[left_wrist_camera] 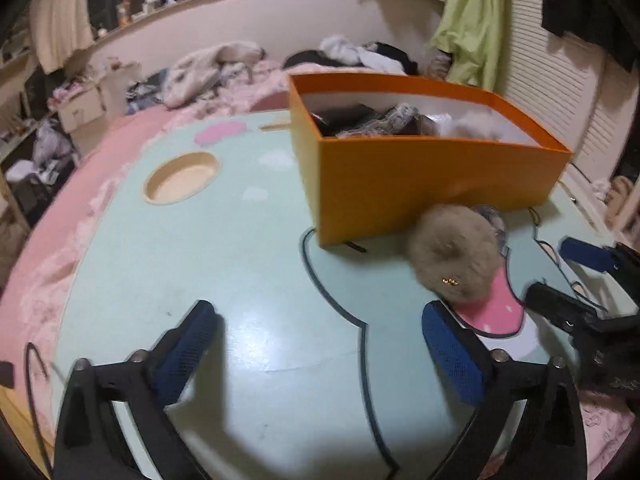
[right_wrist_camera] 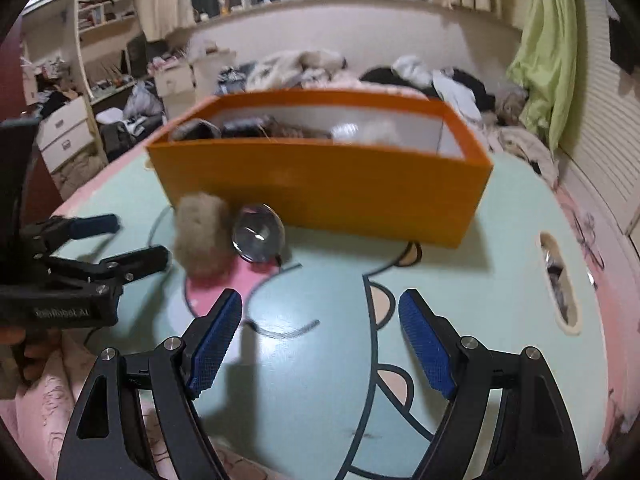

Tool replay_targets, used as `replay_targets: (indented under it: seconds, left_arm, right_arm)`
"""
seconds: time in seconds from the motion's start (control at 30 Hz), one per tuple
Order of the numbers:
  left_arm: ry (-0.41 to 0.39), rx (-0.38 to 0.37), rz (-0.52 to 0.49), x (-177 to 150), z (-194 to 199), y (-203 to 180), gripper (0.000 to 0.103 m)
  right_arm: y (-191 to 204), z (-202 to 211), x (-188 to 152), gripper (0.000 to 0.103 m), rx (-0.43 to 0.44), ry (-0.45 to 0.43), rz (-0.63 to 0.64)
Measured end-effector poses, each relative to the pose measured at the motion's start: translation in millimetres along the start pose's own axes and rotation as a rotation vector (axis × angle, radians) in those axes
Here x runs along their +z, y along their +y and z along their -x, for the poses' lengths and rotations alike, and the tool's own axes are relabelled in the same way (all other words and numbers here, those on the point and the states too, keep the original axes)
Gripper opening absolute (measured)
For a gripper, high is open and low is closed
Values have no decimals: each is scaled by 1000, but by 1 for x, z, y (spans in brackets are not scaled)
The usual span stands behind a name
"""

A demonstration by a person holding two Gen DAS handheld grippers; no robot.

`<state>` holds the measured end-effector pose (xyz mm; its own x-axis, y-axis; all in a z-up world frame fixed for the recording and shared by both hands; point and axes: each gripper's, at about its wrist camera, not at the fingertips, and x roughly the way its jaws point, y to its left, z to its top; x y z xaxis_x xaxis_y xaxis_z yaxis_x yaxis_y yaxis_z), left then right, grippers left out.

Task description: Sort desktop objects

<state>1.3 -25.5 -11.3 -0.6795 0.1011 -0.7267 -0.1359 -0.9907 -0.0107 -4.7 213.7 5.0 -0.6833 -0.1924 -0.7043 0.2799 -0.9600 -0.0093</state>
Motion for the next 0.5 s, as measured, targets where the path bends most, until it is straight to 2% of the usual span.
replay_targets:
  seconds: [0.1, 0.5]
  left_arm:
    - [-2, -5, -11, -2, 1, -1, 103]
    - [-6, -5, -11, -3, 2, -1, 103]
  right_arm:
    - [3, -1, -1, 82, -30, 3, 21]
    - [-2, -1, -1, 84, -24, 2, 25]
